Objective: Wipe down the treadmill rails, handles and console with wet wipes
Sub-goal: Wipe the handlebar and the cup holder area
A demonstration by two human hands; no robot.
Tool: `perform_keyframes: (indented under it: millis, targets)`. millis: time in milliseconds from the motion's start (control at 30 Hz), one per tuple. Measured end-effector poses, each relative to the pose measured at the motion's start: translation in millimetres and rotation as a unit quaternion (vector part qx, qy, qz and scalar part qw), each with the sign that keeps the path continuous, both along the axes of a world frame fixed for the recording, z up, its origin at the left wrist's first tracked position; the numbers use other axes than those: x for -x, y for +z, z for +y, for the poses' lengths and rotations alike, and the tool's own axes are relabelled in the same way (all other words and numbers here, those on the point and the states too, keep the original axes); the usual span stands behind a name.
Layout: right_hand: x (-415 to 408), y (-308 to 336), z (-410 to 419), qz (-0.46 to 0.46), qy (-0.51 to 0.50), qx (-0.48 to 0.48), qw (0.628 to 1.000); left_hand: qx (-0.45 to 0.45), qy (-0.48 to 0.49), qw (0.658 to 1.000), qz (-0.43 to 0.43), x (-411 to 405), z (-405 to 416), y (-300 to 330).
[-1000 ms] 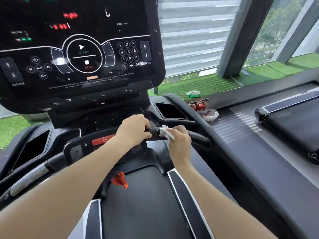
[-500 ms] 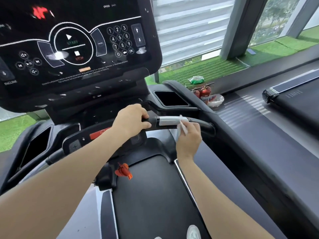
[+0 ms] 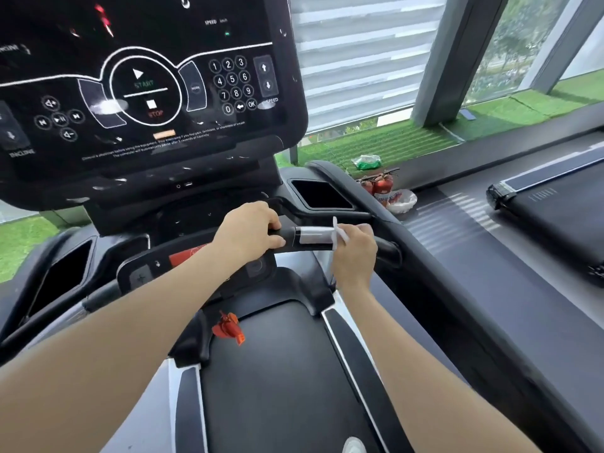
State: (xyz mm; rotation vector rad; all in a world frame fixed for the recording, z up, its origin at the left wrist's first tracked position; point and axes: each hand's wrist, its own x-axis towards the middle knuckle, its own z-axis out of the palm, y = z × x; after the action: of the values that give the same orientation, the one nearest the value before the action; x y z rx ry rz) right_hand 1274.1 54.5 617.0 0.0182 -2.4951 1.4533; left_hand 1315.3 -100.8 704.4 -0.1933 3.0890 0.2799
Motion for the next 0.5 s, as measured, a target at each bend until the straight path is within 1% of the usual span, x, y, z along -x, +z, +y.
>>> perform_keyframes:
  millis: [67,167,233,300,400,500]
  targets:
    - [-5.6,10.3,-11.4,0.0,0.026,-0.049,0.998,0.008,-0.011,1.0,0.003,-0.9,0.0,-0.8]
    - [-25.6,17.1,-37.7,0.056,0.126,-0.105,0.985,0.013,-0.03,0.999,0.003,-4.0,-0.3,-1.1]
    - [-23.7,22.7,-39.0,0.063,0.166,-0.133,0.975,-0.008,-0.031,0.999,0.0,-6.7,-3.5,1.5]
    - [-8.7,31.7,-31.7,0.033,0.182,-0.179,0.966,-0.032,-0.016,0.999,0.013,-10.6,-10.5,7.0]
    - [13.7,48.5,-28.7,-0.046,0.165,-0.27,0.948,-0.033,-0.002,0.999,0.024,-17.3,-21.7,12.7]
    - [12.3,61.6,-47.0,-0.054,0.184,-0.308,0.932,-0.043,0.006,0.999,0.028,-23.5,-25.9,13.7]
